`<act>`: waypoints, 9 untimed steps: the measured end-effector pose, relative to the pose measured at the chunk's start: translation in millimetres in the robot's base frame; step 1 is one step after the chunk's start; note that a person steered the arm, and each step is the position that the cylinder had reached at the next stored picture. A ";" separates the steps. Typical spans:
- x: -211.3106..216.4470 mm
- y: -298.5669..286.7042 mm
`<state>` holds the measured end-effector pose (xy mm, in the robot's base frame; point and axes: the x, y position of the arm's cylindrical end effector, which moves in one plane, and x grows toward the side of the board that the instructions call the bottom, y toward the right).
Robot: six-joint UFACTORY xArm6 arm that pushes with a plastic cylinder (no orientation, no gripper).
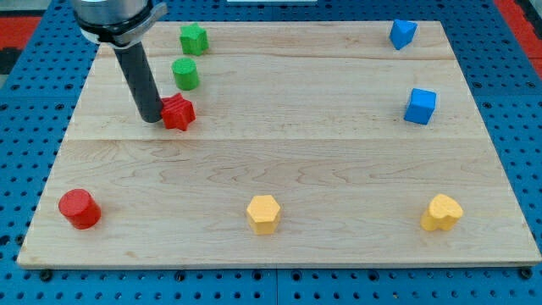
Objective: Slide red circle towards center
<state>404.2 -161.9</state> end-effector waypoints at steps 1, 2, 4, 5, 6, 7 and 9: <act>0.0 10.9; 0.0 12.9; -4.9 -66.1; 15.3 -96.4; 58.0 -124.2; 74.4 -141.8; 126.0 -141.7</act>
<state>530.3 -303.6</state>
